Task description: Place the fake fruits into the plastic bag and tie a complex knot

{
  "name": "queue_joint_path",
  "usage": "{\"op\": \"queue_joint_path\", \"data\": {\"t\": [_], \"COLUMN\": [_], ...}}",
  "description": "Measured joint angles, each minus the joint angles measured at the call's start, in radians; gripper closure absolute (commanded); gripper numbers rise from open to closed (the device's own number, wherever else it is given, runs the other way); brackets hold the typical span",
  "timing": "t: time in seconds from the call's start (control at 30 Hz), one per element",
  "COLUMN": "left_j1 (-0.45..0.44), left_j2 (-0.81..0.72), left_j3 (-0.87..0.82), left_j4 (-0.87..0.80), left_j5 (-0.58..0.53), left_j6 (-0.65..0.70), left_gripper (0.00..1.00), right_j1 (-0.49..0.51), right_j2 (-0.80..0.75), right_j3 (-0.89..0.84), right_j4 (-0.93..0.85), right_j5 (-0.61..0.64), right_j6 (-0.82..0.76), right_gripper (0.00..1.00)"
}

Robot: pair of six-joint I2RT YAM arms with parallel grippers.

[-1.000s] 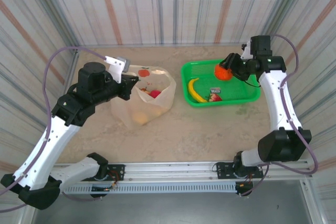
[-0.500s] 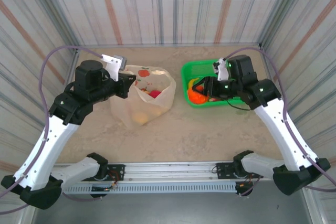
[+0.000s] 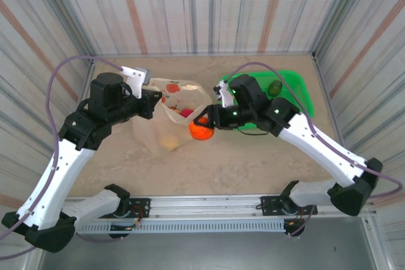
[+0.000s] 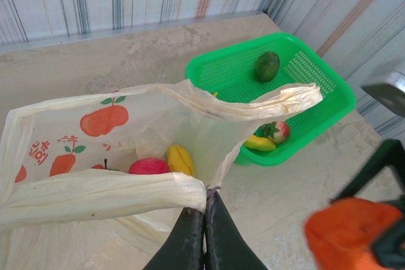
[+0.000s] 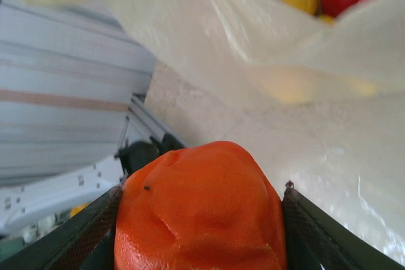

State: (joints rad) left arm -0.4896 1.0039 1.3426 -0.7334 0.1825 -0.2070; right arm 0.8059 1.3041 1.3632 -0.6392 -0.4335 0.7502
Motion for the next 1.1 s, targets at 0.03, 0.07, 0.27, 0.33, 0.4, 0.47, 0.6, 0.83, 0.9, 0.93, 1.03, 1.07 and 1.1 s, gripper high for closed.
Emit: {"op": "queue_joint_path", "data": {"t": [0.03,0.07,0.27,0.33,0.4,0.47,0.6,0.83,0.9,0.93,1.03,1.07,1.1], "left_j1": [0.0,0.0,0.0,0.0,0.003,0.006,0.006,0.006,0.006,0.007,0.019,0.024,0.027], "left_j2": [0.0,-0.002,-0.023,-0.031,-0.035,-0.039,-0.039,-0.031,-0.026,-0.023,-0.016,-0.014,-0.011], "left_j3": [0.0,0.0,0.0,0.0,0.002,0.006,0.02,0.034,0.034,0.034,0.034,0.037,0.041], "left_j4": [-0.002,-0.003,-0.003,-0.003,-0.004,-0.003,-0.003,-0.002,-0.002,-0.002,-0.002,-0.003,-0.003], "left_j5": [0.0,0.0,-0.003,-0.004,-0.009,-0.013,-0.019,-0.019,-0.019,-0.019,-0.019,-0.024,-0.03], "left_j6": [0.0,0.0,-0.004,-0.004,-0.004,-0.004,-0.005,-0.007,-0.007,-0.008,-0.008,-0.007,-0.008], "left_gripper": [0.95,0.95,0.95,0.95,0.95,0.95,0.95,0.95,0.95,0.95,0.96,0.96,0.96], "right_j1": [0.0,0.0,0.002,0.004,0.008,0.013,0.041,0.067,0.064,0.06,0.049,0.045,0.039], "right_j2": [0.04,0.086,0.304,0.364,0.422,0.483,0.556,0.563,0.544,0.525,0.43,0.39,0.347], "right_j3": [0.027,0.064,0.26,0.313,0.365,0.41,0.428,0.428,0.428,0.426,0.394,0.386,0.384], "right_j4": [0.027,0.048,0.121,0.118,0.099,0.072,0.025,-0.019,-0.021,-0.019,-0.002,0.0,0.003], "right_j5": [0.007,0.016,0.132,0.206,0.285,0.36,0.442,0.461,0.456,0.441,0.395,0.378,0.356], "right_j6": [0.0,0.0,-0.002,-0.003,-0.008,-0.022,-0.043,-0.078,-0.092,-0.1,-0.121,-0.129,-0.138], "right_gripper": [0.37,0.37,0.38,0.38,0.37,0.35,0.24,0.25,0.31,0.35,0.51,0.55,0.58]}}
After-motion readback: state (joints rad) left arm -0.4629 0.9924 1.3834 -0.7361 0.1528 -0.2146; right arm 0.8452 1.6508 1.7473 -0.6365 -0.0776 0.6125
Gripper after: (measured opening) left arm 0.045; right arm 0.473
